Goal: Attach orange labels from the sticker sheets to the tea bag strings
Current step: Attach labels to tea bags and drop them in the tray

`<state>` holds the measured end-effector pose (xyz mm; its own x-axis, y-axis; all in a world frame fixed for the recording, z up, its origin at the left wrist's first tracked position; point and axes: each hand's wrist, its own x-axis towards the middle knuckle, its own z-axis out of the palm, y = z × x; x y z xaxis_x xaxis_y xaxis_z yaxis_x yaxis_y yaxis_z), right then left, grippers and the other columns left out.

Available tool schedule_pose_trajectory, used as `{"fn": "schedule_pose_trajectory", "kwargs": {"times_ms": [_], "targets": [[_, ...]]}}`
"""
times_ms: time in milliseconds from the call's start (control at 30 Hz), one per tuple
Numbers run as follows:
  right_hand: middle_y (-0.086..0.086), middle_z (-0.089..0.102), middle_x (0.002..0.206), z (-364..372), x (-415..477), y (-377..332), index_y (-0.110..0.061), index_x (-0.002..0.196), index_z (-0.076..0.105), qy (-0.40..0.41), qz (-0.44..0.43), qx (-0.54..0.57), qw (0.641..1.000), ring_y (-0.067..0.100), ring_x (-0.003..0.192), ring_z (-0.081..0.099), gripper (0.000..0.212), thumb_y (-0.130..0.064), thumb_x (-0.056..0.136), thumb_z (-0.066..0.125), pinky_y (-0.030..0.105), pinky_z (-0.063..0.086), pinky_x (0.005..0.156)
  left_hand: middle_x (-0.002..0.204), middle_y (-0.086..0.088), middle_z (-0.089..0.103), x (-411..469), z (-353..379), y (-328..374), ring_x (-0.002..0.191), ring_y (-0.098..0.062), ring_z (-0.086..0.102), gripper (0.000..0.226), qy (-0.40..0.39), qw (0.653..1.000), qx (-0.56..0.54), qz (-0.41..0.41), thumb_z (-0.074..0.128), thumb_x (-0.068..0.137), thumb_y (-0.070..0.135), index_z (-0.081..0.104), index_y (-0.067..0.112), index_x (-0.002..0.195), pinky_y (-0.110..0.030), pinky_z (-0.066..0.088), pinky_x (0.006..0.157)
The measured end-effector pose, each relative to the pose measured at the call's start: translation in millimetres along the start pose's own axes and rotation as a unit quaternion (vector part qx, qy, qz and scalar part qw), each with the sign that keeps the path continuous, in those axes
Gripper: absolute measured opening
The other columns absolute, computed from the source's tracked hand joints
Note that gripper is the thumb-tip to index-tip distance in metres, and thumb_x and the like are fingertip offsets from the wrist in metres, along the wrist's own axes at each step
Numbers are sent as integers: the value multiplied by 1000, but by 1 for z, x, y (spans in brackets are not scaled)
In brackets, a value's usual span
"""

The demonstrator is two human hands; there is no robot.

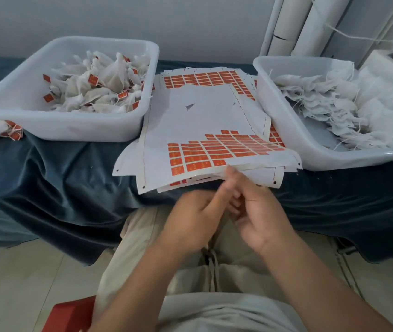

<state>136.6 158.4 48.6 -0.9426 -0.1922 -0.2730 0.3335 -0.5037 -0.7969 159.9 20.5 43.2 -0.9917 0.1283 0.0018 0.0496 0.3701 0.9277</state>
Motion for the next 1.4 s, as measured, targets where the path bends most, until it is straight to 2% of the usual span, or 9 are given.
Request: {"fn": "schedule_pose_trajectory", "kwargs": {"times_ms": [233, 333, 400, 500, 600, 800, 1067, 1133, 1400], "targets": [[3, 57, 72, -14, 3, -9, -16, 87, 75, -129, 161, -123, 971, 7, 49, 43, 40, -56, 88, 76, 17, 31, 39, 123, 23, 71, 15, -11, -25, 115, -3, 66, 29, 129, 978, -141, 81, 49, 102, 51, 65, 45, 125, -23, 52, 101], [18, 64, 71, -15, -7, -28, -10, 93, 70, -429, 235, -396, 777, 8, 44, 49, 43, -52, 92, 70, 18, 32, 40, 94, 27, 71, 15, -12, -28, 81, -15, 63, 21, 129, 975, -172, 50, 53, 99, 40, 72, 43, 108, -11, 52, 76], [15, 68, 74, -15, -13, -44, -3, 106, 69, -537, 174, -396, 725, 11, 50, 55, 35, -38, 101, 69, 17, 42, 48, 95, 26, 71, 15, -12, -34, 80, -9, 65, 21, 131, 976, -167, 49, 53, 99, 36, 69, 36, 112, -18, 57, 76], [-9, 74, 90, -11, -19, -52, -23, 109, 73, -336, -98, -422, 837, 4, 73, 68, 23, -43, 103, 63, 16, 53, 64, 114, 18, 74, 15, -11, -40, 108, -7, 70, 26, 112, 972, -173, 111, 53, 101, 31, 67, 32, 122, -22, 57, 90], [-15, 71, 115, -6, -8, -42, -26, 117, 76, -90, -351, -669, 649, -1, 107, 62, 36, -52, 98, 59, 16, 51, 94, 112, 22, 72, 12, -8, -38, 111, -5, 68, 30, 80, 970, -185, 136, 52, 101, 28, 68, 48, 118, -19, 52, 93], [-11, 77, 109, -11, 1, -32, -19, 115, 80, -97, -330, -660, 667, 2, 100, 70, 41, -50, 96, 63, 21, 57, 88, 83, -29, 58, 16, -4, -42, 81, -42, 59, 30, 58, 970, -170, 162, 52, 95, 14, 57, -14, 84, -48, 55, 75], [3, 79, 111, -20, 6, -35, -7, 118, 78, -145, -418, -715, 541, 15, 99, 74, 25, -23, 100, 71, 29, 59, 90, 97, -24, 72, 14, -14, -46, 93, -35, 72, 18, 47, 982, -151, 106, 72, 92, 6, 69, -5, 106, -36, 61, 82], [3, 79, 112, -20, 6, -35, -7, 118, 78, -123, -428, -702, 556, 14, 100, 74, 25, -23, 100, 71, 27, 59, 90, 102, -1, 79, 13, -16, -44, 99, -18, 76, 22, 72, 979, -164, 100, 81, 88, 14, 76, 15, 109, -25, 58, 88], [5, 77, 107, -22, 8, -40, -5, 110, 80, -73, -463, -652, 596, 15, 100, 71, 27, -27, 102, 67, 29, 57, 91, 64, -27, 42, 10, 0, -30, 60, -43, 36, 59, 190, 960, -186, 91, 84, 80, 35, 31, 15, 63, -38, 40, 59]]}}
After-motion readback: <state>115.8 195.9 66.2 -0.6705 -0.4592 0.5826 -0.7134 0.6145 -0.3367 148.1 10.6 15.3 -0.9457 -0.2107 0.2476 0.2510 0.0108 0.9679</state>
